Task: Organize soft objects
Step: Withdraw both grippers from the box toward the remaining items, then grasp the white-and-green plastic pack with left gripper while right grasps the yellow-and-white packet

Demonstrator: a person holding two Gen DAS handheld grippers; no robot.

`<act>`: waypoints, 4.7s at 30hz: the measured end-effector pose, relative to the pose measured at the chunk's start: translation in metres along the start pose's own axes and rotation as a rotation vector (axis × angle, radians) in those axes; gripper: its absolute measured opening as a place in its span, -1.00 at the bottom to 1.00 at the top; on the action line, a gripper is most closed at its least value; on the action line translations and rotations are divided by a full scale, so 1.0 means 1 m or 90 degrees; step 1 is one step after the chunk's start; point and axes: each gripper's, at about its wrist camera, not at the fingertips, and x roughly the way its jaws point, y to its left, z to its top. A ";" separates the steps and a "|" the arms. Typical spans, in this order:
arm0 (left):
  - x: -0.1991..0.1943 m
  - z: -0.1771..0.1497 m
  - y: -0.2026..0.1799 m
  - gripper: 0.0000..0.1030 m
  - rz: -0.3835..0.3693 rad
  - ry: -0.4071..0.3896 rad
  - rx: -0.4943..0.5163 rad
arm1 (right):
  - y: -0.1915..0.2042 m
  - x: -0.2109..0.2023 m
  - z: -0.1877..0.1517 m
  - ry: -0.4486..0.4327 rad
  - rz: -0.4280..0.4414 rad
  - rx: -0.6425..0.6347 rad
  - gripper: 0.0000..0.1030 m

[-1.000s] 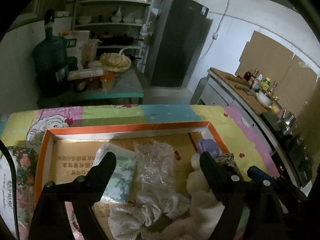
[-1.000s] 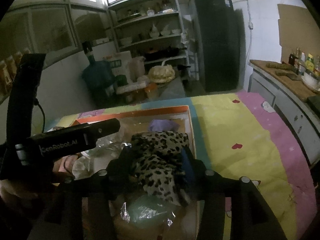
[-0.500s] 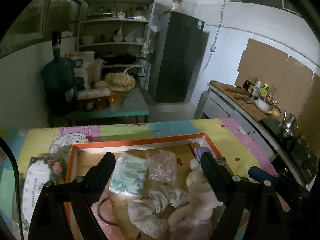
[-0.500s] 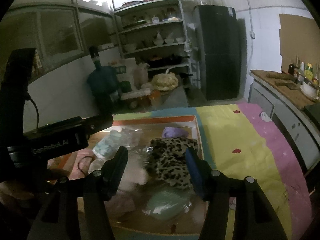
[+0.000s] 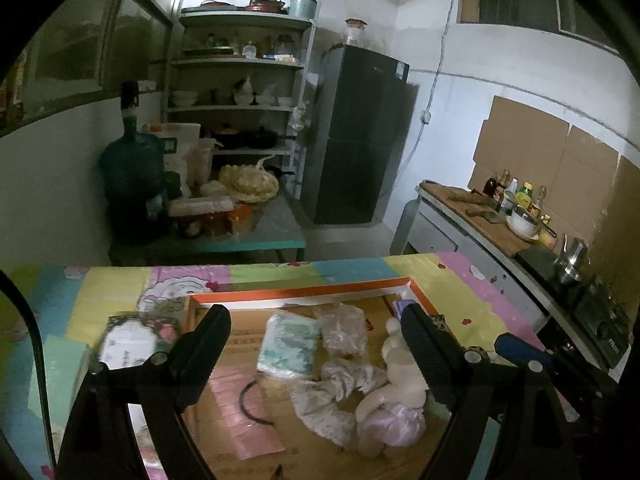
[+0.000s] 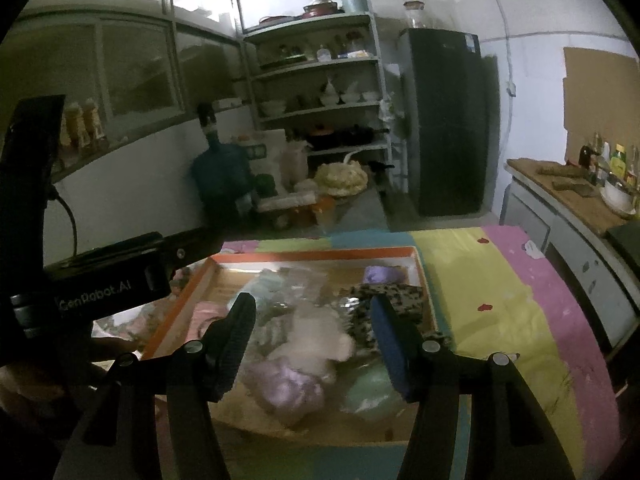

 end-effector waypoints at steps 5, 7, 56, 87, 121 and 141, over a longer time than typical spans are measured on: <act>-0.018 -0.003 0.016 0.69 0.016 -0.017 0.005 | 0.019 -0.009 -0.004 -0.007 0.004 0.001 0.35; -0.027 -0.005 0.025 0.69 0.022 -0.024 0.002 | 0.025 -0.011 -0.005 -0.009 0.006 0.002 0.42; -0.164 -0.065 0.219 0.69 0.164 -0.097 -0.047 | 0.234 -0.020 -0.062 0.023 0.022 -0.041 0.43; -0.117 -0.083 0.305 0.69 0.146 -0.039 -0.122 | 0.222 0.039 -0.131 0.161 -0.083 0.050 -0.20; -0.013 -0.101 0.305 -0.33 0.008 0.113 -0.189 | 0.241 0.029 -0.096 0.084 0.021 0.035 -0.20; -0.051 -0.096 0.301 -0.61 0.038 0.039 -0.177 | 0.246 0.031 -0.090 0.072 0.025 0.004 -0.20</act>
